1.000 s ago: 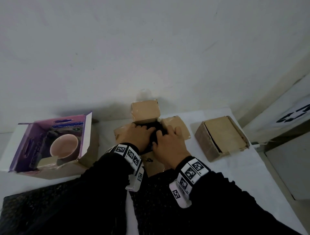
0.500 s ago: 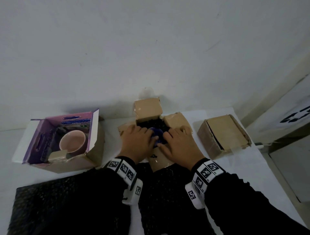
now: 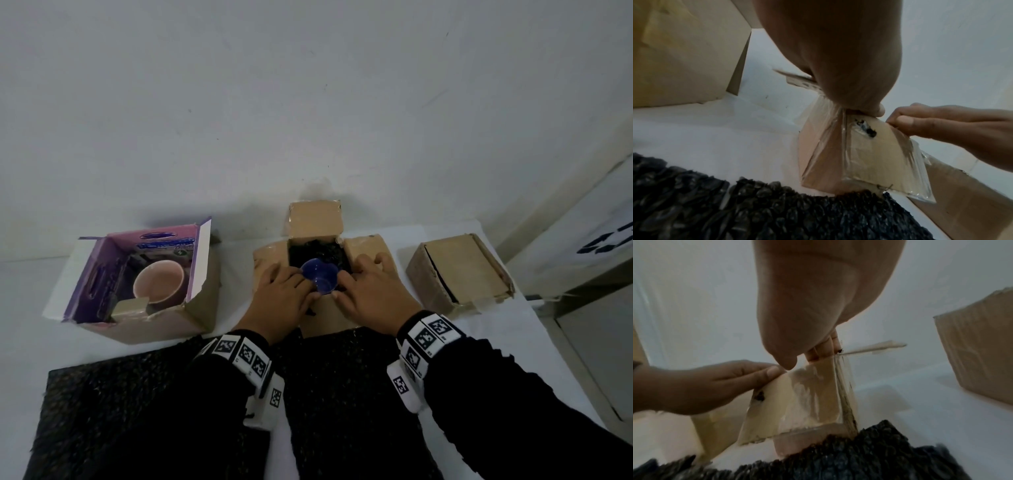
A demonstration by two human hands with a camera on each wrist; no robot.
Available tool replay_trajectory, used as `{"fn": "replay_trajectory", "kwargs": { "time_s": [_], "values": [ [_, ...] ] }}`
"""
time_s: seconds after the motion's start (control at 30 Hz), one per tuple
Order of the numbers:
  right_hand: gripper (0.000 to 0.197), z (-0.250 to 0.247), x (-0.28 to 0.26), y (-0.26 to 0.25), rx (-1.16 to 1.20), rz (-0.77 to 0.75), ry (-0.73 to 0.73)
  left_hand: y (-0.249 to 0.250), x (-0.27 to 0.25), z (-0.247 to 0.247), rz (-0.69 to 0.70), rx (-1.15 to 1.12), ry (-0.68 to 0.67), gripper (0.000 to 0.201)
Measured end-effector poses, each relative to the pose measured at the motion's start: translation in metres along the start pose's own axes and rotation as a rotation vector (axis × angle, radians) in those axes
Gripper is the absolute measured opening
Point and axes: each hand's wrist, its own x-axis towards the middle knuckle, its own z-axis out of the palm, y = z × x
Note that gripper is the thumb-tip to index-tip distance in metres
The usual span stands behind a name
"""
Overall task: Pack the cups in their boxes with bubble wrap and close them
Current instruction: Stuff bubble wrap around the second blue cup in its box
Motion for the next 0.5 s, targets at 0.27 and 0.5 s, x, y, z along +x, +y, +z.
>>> {"fn": "replay_trajectory", "kwargs": {
  "time_s": [0.27,0.5],
  "values": [
    [0.026,-0.019,0.023,0.032,0.338,0.081,0.005,0.018,0.003,-0.007,-0.031,-0.084,0.074,0.035],
    [0.025,-0.01,0.053,0.038,-0.081,-0.1,-0.192,0.054,0.002,-0.002,0.059,-0.199,-0.144,0.053]
  ]
}}
